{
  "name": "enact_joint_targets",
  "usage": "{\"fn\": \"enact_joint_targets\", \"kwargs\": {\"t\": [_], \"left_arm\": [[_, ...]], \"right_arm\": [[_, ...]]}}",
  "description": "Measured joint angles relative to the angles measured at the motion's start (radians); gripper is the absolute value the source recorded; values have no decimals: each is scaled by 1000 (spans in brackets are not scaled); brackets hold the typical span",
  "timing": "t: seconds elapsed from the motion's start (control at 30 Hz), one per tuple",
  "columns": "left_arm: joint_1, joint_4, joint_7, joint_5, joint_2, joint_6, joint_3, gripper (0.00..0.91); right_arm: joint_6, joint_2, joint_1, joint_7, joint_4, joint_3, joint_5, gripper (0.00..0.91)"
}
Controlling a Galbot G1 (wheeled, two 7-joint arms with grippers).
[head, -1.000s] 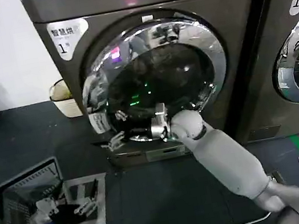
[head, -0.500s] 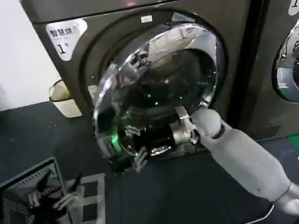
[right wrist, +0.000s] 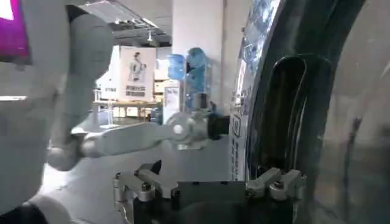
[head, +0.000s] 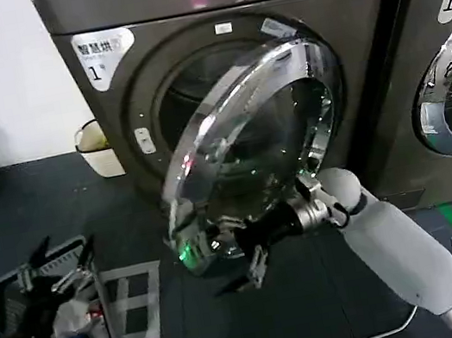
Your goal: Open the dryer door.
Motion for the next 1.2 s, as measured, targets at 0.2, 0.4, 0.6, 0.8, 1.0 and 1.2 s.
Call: {"fn": "enact_joint_targets", "kwargs": {"t": [0.2,0.4,0.6,0.8,1.0,1.2], "left_arm": [[-59,34,0,-91,111,34,70,907],[-139,96,21,-160,230,35,173,907],[-257,159,51,-208,345,25,319,907],[-360,184,66,-246,432,7,472,907],[-435,189,64,-271,491,-1,619,907],[-505,199,69,-251,489,3,742,907]], "right_arm": [[20,-53,-67,1,49,51,18,907],[37,-98,-153,1,99,122,33,907],[56,-147,-245,2,125,224,46,907],[71,-194,-355,2,100,390,56,907],[83,-194,-470,2,76,584,26,907],[76,-184,-566,7,51,801,-4,907]]}}
